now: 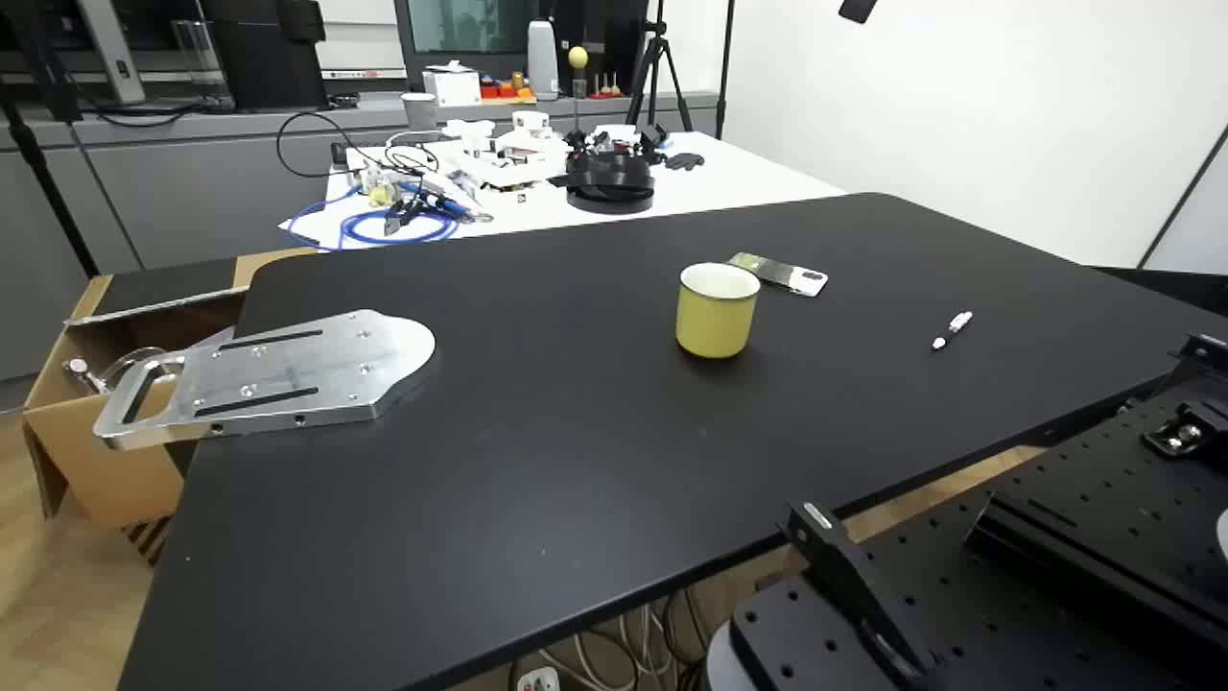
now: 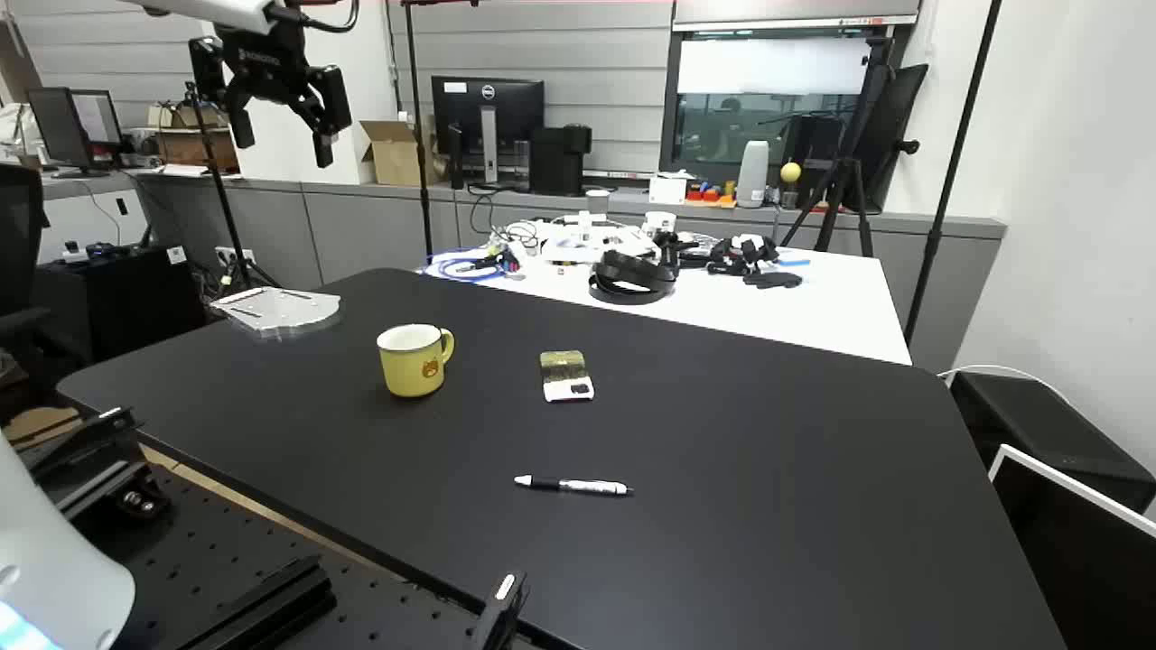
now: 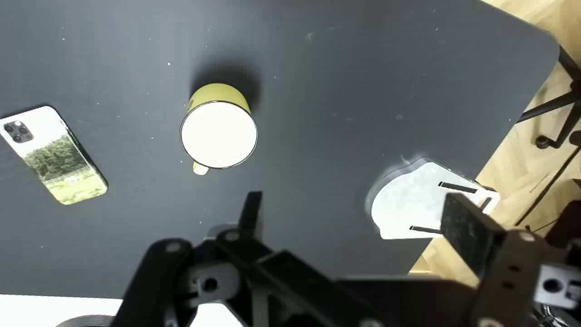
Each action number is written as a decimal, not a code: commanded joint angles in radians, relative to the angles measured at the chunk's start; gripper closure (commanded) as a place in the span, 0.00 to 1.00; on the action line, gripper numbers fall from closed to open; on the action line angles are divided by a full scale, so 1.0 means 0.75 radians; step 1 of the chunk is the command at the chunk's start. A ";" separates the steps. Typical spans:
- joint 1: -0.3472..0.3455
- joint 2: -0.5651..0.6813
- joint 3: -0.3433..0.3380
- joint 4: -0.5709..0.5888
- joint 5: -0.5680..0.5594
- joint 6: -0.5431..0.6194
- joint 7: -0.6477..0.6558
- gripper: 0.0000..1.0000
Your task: Place the pen inside the yellow mug
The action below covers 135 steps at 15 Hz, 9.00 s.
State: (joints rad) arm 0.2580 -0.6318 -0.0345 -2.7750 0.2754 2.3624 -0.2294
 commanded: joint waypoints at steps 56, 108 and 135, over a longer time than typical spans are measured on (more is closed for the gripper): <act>-0.783 0.876 -0.163 0.035 -0.333 0.726 1.483 0.00; -0.786 1.426 -0.018 0.275 0.441 0.965 0.782 0.00; -0.883 1.690 0.071 0.431 0.454 1.072 0.701 0.48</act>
State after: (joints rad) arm -0.3860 0.5895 0.0044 -2.4862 0.6070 3.1322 0.2940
